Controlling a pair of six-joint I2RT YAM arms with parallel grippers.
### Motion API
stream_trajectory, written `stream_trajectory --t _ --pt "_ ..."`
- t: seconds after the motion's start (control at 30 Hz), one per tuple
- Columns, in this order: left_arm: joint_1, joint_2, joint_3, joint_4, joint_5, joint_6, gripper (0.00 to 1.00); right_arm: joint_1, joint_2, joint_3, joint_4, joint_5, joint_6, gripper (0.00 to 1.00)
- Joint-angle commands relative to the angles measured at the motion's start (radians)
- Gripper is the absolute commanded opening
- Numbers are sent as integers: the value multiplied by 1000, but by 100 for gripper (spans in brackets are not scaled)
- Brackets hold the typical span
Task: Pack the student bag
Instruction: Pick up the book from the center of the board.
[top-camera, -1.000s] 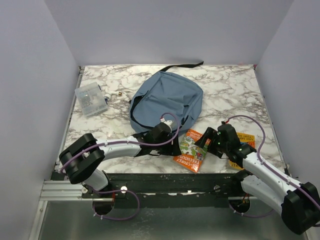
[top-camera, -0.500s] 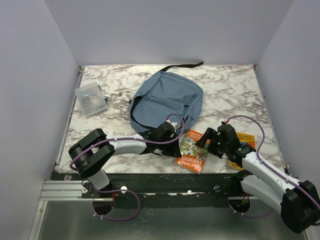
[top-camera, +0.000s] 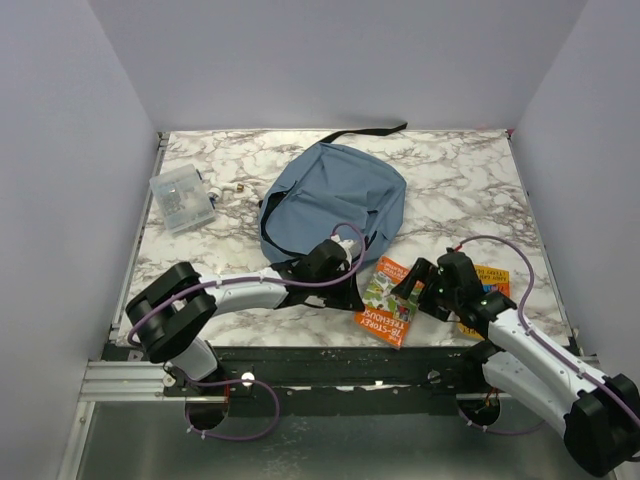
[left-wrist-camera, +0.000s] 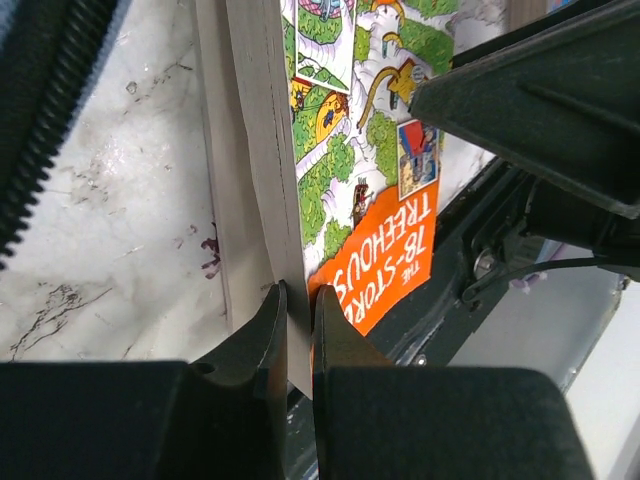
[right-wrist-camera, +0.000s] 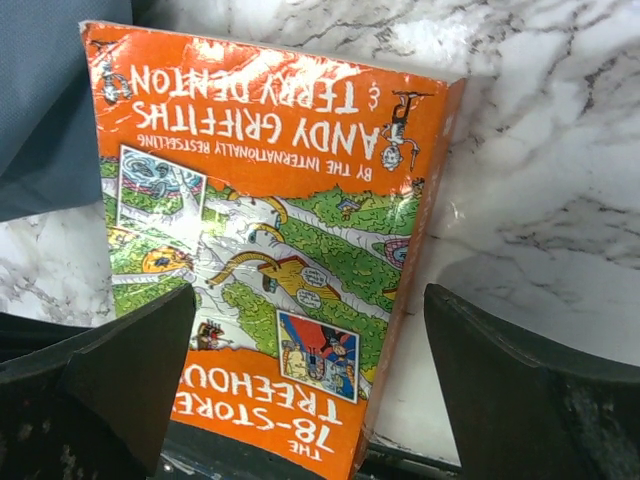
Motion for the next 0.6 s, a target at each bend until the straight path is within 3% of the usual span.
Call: stream_trajectory --t 0.0,0.33,0.57 --pt "32 -67 -1 42 65 -26 0 3 -22 6 -76 5 63 100" --pt "71 -87 -82 95 106 -94 0 3 -76 -28 -166 -327 71 100" --pt "39 -18 -101 169 148 -152 0 3 -136 -142 -154 -471 123 88"
